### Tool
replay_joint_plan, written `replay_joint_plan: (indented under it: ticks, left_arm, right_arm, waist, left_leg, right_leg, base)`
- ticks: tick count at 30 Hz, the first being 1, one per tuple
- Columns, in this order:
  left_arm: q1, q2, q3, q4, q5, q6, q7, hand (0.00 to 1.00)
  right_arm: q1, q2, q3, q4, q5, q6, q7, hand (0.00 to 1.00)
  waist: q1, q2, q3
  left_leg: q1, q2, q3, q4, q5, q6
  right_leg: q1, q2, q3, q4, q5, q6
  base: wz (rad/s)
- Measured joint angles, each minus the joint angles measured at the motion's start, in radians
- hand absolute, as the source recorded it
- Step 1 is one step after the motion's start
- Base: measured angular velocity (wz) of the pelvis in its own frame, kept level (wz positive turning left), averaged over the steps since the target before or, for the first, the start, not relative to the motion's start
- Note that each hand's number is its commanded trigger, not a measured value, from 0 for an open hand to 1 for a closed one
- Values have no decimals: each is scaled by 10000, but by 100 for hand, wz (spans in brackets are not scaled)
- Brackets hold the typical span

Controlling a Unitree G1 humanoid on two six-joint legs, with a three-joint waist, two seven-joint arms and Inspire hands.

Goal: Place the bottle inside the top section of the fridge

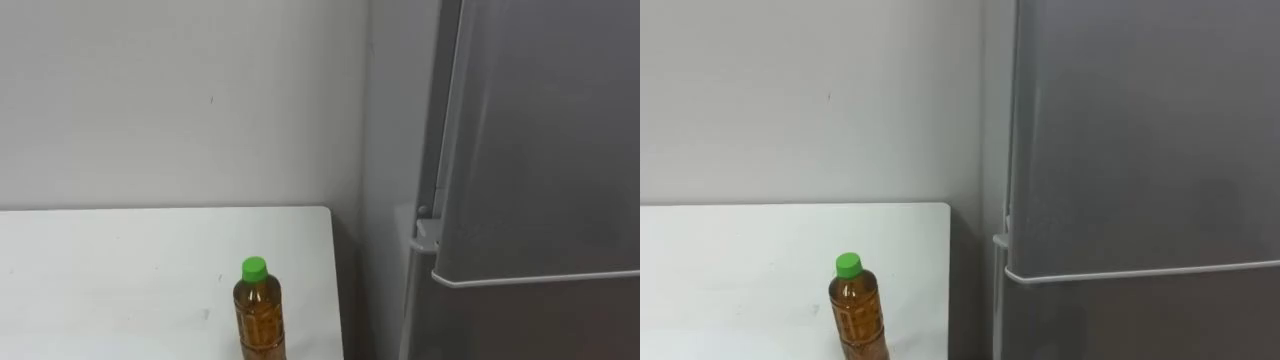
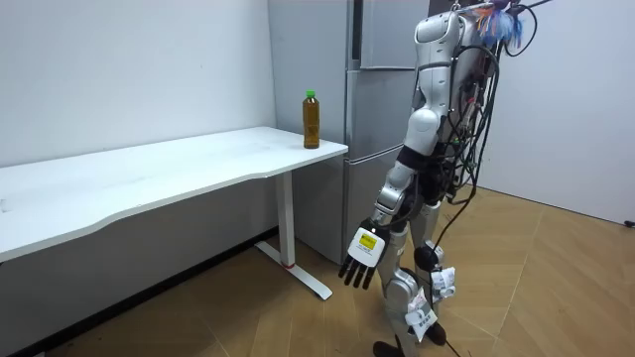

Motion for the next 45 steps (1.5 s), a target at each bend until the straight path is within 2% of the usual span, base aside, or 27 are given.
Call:
replay_joint_plan:
  ticks: [9, 23, 32, 38, 41, 43, 45]
  left_arm:
    - [20, 40, -4, -4, 229, -39, -4, 0]
    - [101, 28, 34, 4, 297, 60, 61, 0]
    - [-106, 69, 196, -3, -1042, 34, 467, 0]
    - [-273, 124, 445, -78, -1831, -106, 658, 0]
    - [-215, 149, 457, -522, -2380, -168, 792, 0]
    - [-38, 143, 509, -1483, -2877, -181, 907, 0]
    - [-49, 150, 651, -1834, -3041, -316, 947, 0]
  right_arm:
    - [-70, 34, -18, 32, -53, 13, 13, 0]
    - [-45, 34, -14, 56, 22, 22, 24, 0]
    - [-65, -17, -27, 90, 17, 17, 49, 0]
    - [-80, -169, -71, 116, 0, 8, 190, 0]
    - [-66, -175, -79, 83, 0, 11, 219, 0]
    - [-46, -182, -78, 34, -7, 11, 210, 0]
    - [-51, -192, -78, 34, -88, 11, 203, 0]
  waist:
    - [4, -75, 41]
    - [55, -83, 36]
    - [52, 37, 27]
    - [28, 235, 35]
    - [33, 240, 32]
    - [52, 223, 32]
    - [68, 227, 33]
  left_leg:
    - [-18, -24, -26, -16, 1, 2]
    - [24, -24, 3, -4, 1, 2]
    - [25, -17, -33, 26, 0, 3]
    - [7, -19, -63, 24, -2, 6]
    - [7, -15, -64, 31, -1, 7]
    - [30, -20, -31, 36, -1, 6]
    - [125, -28, -26, 22, -1, 6]
  right_leg:
    - [-9, -36, 0, -7, -24, 32]
    - [2, -17, 4, 9, -23, 33]
    - [14, -29, -5, 1, -21, 31]
    - [4, -39, -38, 7, -23, 31]
    - [15, -35, -44, 17, -23, 30]
    - [60, -38, -48, 52, -23, 30]
    - [183, -38, -28, 27, -26, 35]
  base:
    - [0]
    - [0]
    - [0]
    - [1]
    - [0]
    - [0]
    - [-2]
